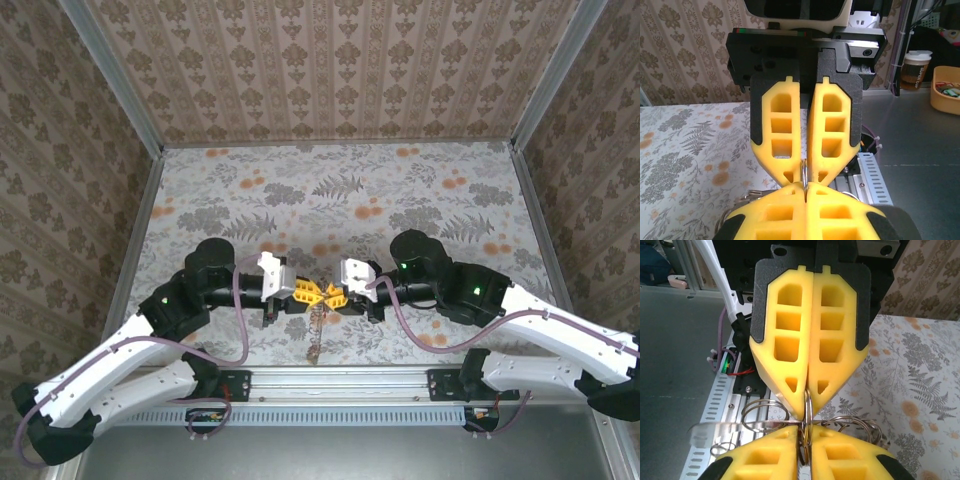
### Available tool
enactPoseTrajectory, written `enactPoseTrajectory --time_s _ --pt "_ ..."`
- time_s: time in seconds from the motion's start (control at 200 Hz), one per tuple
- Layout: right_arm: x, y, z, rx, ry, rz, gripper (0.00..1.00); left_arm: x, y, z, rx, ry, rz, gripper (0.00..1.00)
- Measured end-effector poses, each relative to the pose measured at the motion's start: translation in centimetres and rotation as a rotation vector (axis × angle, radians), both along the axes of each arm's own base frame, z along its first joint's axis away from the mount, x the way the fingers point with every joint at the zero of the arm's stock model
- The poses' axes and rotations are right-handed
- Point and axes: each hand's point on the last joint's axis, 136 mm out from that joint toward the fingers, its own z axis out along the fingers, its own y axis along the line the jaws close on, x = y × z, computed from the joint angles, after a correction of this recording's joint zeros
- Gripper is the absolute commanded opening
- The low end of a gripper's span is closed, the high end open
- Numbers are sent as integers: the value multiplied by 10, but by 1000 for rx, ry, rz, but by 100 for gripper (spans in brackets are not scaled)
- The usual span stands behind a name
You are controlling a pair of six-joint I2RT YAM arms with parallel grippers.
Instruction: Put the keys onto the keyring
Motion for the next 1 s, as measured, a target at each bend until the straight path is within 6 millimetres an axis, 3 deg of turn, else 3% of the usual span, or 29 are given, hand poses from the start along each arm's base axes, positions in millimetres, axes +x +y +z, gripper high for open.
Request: enactPoseTrajectory --time_s 0.065,0.15,0.315,0.415,0.48,0.825,1.0 --pt "0 0 0 3 -2 0 14 0 0 0 -5 6 -5 0" --pt "-1 -1 2 9 3 -2 0 -1 -1 1 -17 6 -12 0" --pt "1 -2 2 11 0 -15 0 2 -1 0 -19 14 -2 0" --pt "9 -4 1 2 -12 -53 0 9 -2 -2 19 3 38 16" --pt "14 -6 -2 -9 -17 -80 0 13 -2 -2 52 -17 70 20" --pt "32 -7 -33 -146 2 -144 0 29 -7 -27 233 -71 169 24" --pt "32 -8 -37 -168 3 -150 0 32 -11 -35 272 -80 174 19"
